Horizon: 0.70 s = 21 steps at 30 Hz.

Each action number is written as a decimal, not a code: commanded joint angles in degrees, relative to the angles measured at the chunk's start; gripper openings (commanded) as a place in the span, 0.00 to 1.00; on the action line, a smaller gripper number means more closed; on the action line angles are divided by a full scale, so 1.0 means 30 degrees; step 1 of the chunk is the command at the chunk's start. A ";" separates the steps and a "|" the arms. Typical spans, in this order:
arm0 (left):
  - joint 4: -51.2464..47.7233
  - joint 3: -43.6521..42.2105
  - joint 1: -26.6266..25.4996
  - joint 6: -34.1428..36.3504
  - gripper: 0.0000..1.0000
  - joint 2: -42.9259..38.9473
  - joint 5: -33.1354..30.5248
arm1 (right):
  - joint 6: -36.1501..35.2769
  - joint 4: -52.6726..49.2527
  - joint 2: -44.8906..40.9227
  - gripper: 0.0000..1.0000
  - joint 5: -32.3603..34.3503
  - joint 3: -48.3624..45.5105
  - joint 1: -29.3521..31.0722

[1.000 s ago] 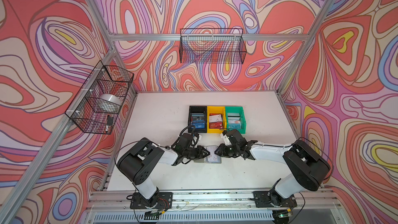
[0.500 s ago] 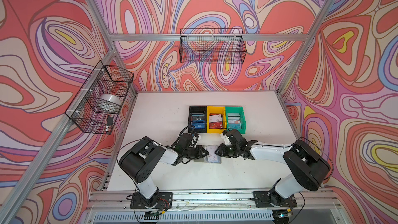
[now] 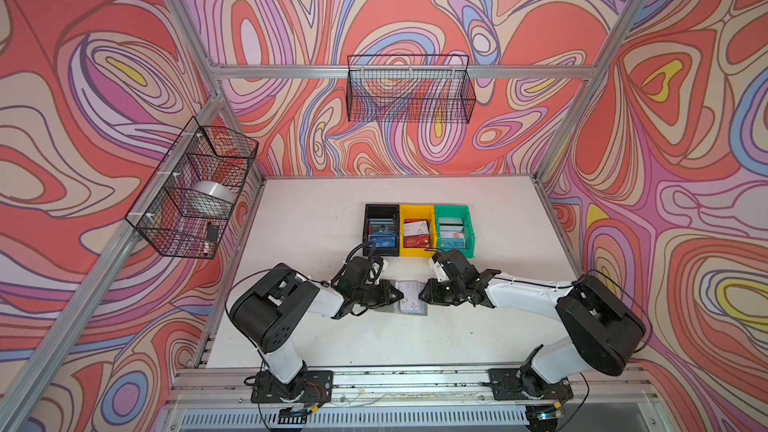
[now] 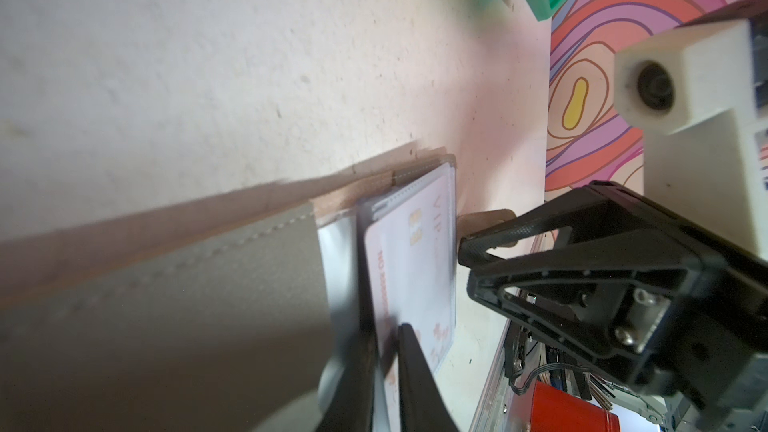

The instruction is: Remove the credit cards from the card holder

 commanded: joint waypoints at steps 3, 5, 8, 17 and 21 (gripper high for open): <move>0.0196 0.0074 -0.0028 -0.0079 0.13 0.0065 0.0227 | -0.0700 -0.0208 -0.1093 0.26 -0.0581 0.0892 -0.0039; 0.0196 0.0103 -0.0028 -0.0107 0.12 0.0065 0.0245 | -0.0610 0.0431 -0.1058 0.26 -0.1278 0.0942 -0.0013; 0.0196 0.0103 -0.0028 -0.0135 0.10 0.0065 0.0296 | -0.0384 0.0994 -0.0366 0.26 -0.1785 0.1037 -0.0036; 0.0026 -0.0013 -0.0028 -0.0020 0.10 -0.0169 0.0304 | 0.0543 0.2883 0.2012 0.24 -0.2475 0.0893 -0.0039; 0.0136 -0.0130 -0.0028 -0.0048 0.10 -0.0140 0.0236 | 0.0692 0.2868 0.2178 0.23 -0.2214 0.0722 -0.0039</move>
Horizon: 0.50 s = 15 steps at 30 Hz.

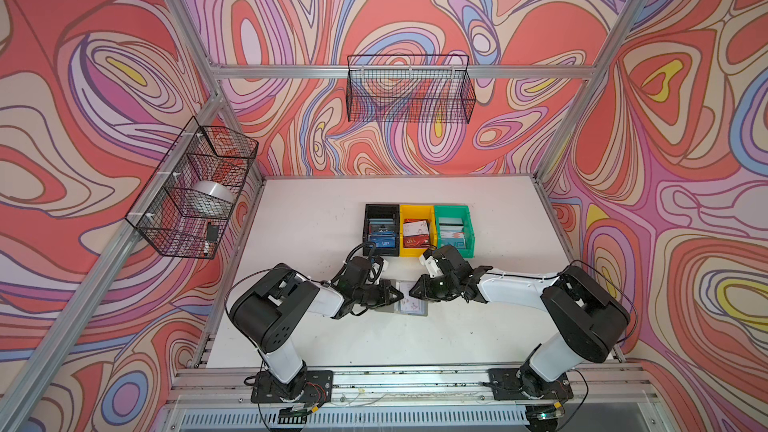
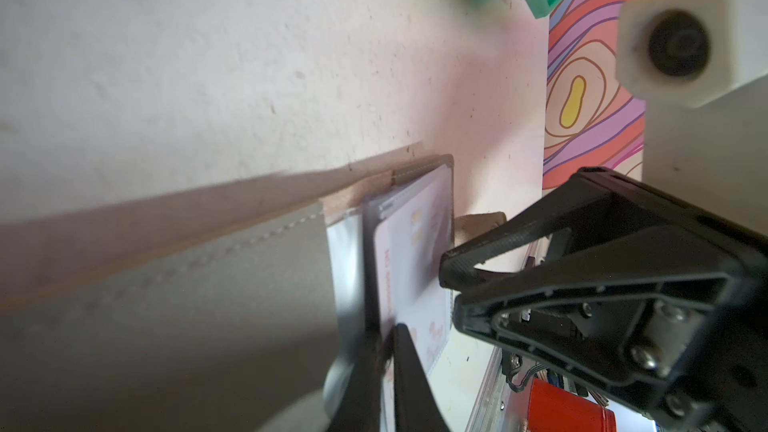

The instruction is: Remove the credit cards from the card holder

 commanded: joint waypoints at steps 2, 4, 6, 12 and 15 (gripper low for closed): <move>0.0188 -0.0221 -0.0028 -0.0076 0.10 -0.0110 0.0083 | 0.0277 0.0391 0.0189 0.23 0.0130 -0.0209 -0.0030; 0.0257 -0.0278 -0.0021 -0.0108 0.11 -0.0081 0.0093 | 0.0265 0.0222 0.0196 0.23 0.0277 -0.0257 -0.0039; 0.0287 -0.0369 0.0038 -0.0114 0.09 -0.0095 0.0088 | 0.0291 0.0142 0.0226 0.23 0.0380 -0.0321 -0.0039; 0.0307 -0.0545 0.0192 -0.0135 0.08 -0.0359 0.0199 | 0.0331 0.0011 0.0226 0.23 0.0487 -0.0437 -0.0039; 0.0313 -0.0608 0.0206 -0.0114 0.10 -0.0404 0.0110 | 0.0356 0.0008 0.0247 0.23 0.0487 -0.0429 -0.0039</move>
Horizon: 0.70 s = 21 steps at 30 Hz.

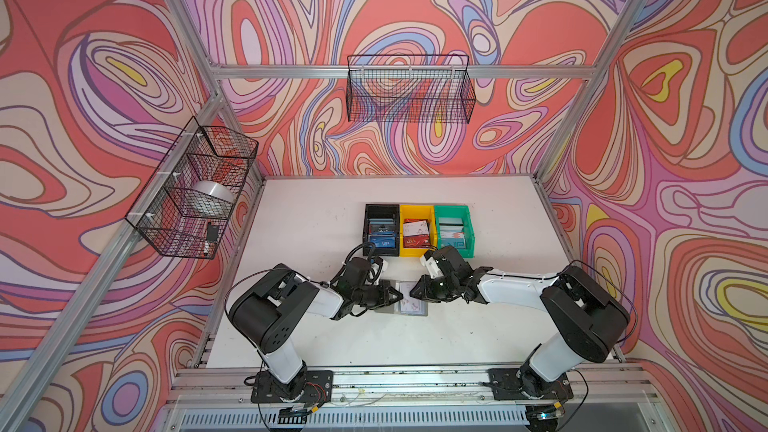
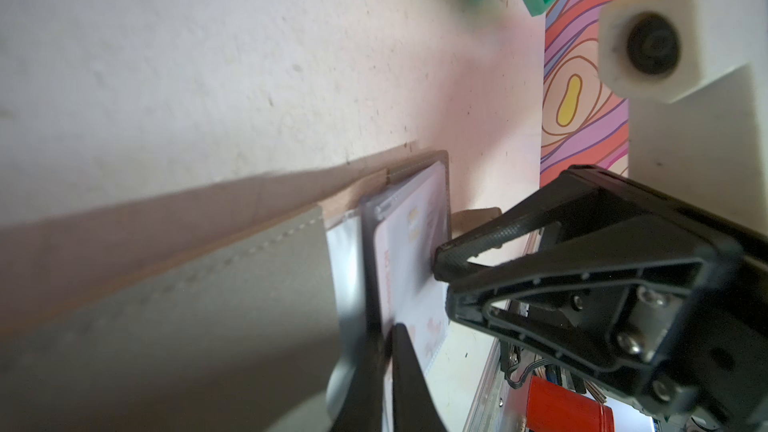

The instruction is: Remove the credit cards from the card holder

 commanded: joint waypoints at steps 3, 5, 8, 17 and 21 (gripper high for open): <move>0.0326 -0.0250 0.0155 -0.0199 0.09 -0.0014 0.0054 | 0.0052 -0.0079 0.0247 0.23 0.0378 -0.0234 -0.0039; 0.0672 -0.0304 0.0163 -0.0374 0.09 0.0192 0.0184 | 0.0059 -0.0187 0.0288 0.23 0.0405 -0.0196 -0.0024; 0.1154 -0.0454 0.0185 -0.0624 0.11 0.0357 0.0267 | 0.0087 -0.0224 0.0278 0.23 0.0407 -0.0235 -0.0038; 0.1244 -0.0663 0.0243 -0.0683 0.13 0.0241 0.0249 | 0.0084 -0.0226 0.0335 0.23 0.0432 -0.0234 -0.0010; 0.1230 -0.0804 0.0273 -0.0663 0.14 0.0182 0.0210 | 0.0087 -0.0173 0.0367 0.23 0.0407 -0.0231 -0.0037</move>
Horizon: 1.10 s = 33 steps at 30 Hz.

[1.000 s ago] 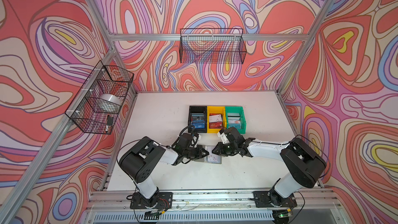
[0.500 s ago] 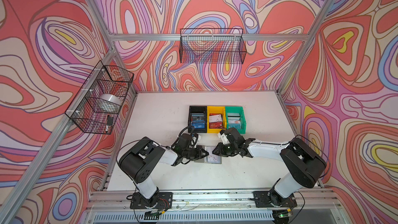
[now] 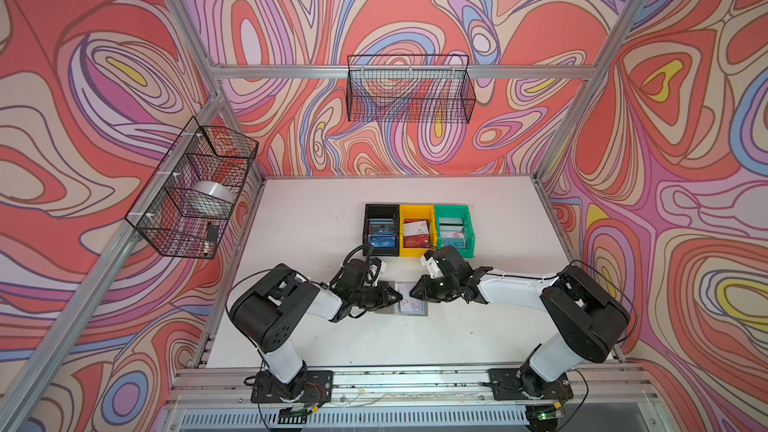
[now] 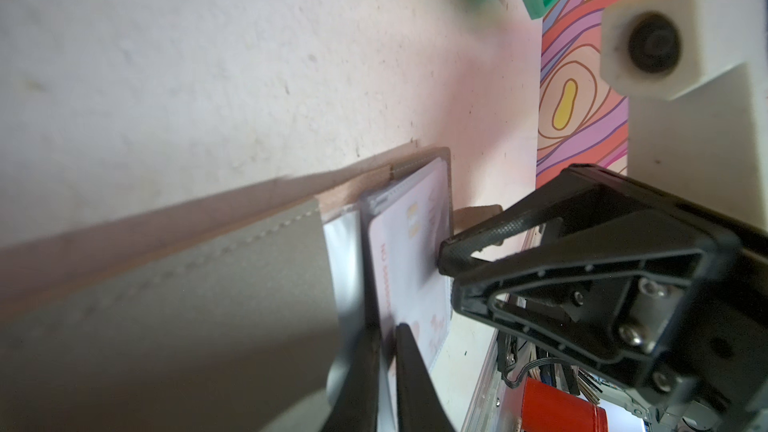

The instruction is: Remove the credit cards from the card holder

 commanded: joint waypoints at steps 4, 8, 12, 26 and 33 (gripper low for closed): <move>0.0425 -0.0293 0.0156 -0.0226 0.14 0.0171 0.0145 | 0.0027 -0.0194 0.0368 0.23 0.0363 -0.0227 -0.0032; 0.0732 -0.0326 0.0156 -0.0339 0.12 0.0394 0.0218 | 0.0033 -0.0224 0.0343 0.23 0.0363 -0.0239 -0.0039; 0.0927 -0.0435 0.0229 -0.0402 0.08 0.0439 0.0281 | 0.0024 -0.0255 0.0335 0.23 0.0392 -0.0251 -0.0039; -0.1485 0.0088 0.0317 0.0590 0.00 -0.0906 -0.0153 | -0.0120 -0.0593 0.0121 0.23 0.0513 -0.0145 -0.0032; -0.1636 0.0091 0.0433 0.0530 0.00 -0.1285 -0.0074 | -0.0107 -0.0654 0.0072 0.23 0.0538 -0.0174 -0.0032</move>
